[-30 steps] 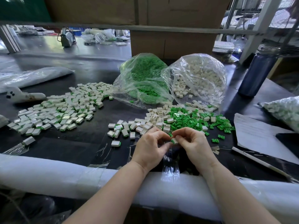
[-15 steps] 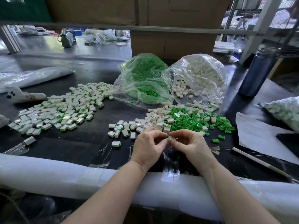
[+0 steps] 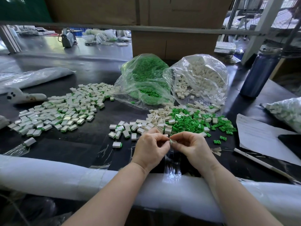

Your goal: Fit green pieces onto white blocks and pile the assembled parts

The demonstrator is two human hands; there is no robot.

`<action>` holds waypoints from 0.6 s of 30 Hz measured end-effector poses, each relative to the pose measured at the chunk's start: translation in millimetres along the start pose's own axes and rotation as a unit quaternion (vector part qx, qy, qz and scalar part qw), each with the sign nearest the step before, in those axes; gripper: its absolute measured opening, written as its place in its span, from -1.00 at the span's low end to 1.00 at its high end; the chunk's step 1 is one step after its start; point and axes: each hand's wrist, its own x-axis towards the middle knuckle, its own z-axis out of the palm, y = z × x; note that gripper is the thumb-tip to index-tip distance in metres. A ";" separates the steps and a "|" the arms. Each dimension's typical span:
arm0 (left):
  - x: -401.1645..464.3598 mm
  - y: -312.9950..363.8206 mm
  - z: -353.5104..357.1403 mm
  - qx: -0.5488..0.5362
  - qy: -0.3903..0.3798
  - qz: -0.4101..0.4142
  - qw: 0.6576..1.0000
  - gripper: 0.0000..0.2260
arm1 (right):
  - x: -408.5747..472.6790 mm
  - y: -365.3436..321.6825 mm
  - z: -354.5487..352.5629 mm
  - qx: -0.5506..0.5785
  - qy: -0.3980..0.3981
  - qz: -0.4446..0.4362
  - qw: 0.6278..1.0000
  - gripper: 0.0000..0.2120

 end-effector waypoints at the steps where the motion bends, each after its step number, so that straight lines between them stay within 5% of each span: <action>1: -0.1 0.1 -0.1 -0.001 -0.003 0.003 1.000 -0.92 | -0.2 -0.3 -0.3 0.002 -0.001 0.000 1.000 -0.82; 18: 0.1 -2.7 3.2 -0.028 -0.041 -0.062 0.997 -0.93 | -3.5 -3.8 -2.3 0.009 -0.037 0.008 0.999 -0.83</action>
